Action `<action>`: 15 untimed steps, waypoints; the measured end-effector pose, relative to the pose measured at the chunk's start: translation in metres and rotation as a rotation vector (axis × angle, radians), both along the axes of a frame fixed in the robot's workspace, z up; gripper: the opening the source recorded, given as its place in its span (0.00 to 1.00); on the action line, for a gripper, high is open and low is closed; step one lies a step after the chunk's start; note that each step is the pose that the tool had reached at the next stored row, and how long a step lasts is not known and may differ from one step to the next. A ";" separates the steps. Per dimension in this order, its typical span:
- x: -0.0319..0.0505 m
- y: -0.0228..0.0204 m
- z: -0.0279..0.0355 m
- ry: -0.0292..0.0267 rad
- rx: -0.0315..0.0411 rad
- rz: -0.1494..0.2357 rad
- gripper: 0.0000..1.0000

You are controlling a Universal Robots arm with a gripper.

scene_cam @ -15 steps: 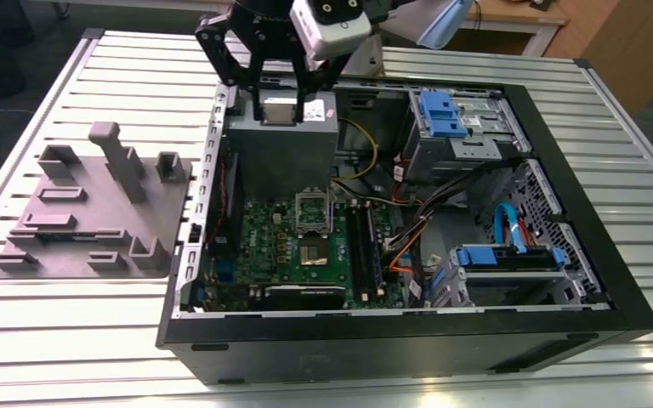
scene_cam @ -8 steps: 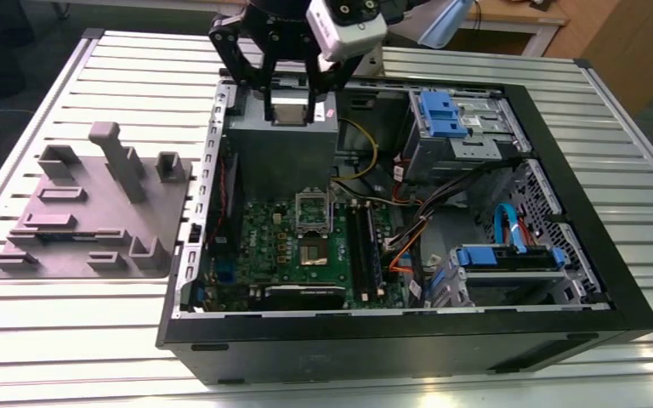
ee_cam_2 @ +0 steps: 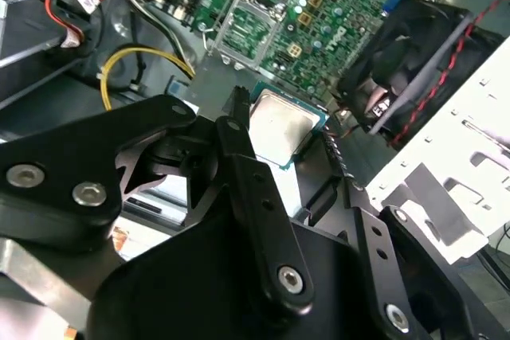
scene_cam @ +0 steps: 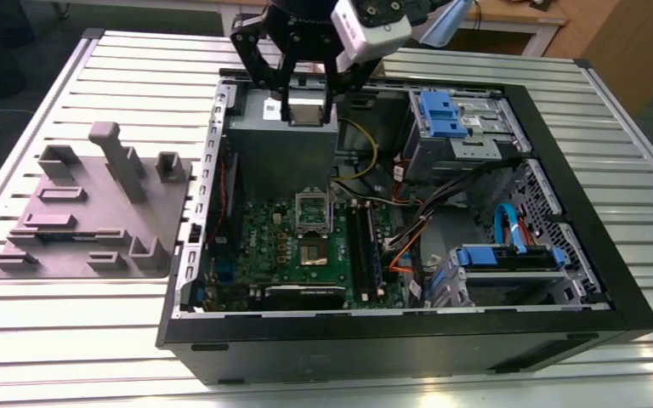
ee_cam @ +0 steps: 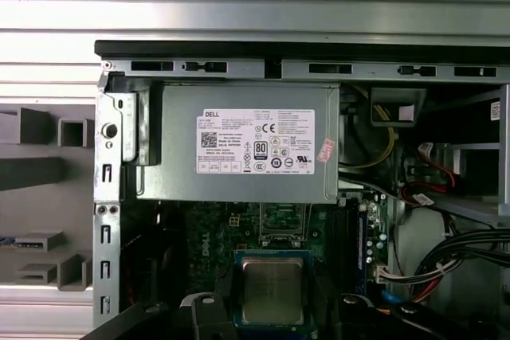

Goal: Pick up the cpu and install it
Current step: 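Pick up the cpu and move it towards the insertion slot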

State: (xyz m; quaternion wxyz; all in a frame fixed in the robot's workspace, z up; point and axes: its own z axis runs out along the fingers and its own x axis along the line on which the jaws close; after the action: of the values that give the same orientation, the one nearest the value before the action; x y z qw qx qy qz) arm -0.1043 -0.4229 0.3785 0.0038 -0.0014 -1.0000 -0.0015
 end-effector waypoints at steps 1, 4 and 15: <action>0.0017 0.0000 0.0000 -0.0001 0.0000 0.000 0.47; 0.0074 0.0000 0.0000 0.0000 0.0000 0.000 0.47; 0.0212 0.0000 0.0000 0.0000 0.0000 0.000 0.47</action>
State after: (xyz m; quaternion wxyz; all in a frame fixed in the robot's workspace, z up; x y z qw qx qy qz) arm -0.0831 -0.4229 0.3785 0.0038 -0.0014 -1.0000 -0.0015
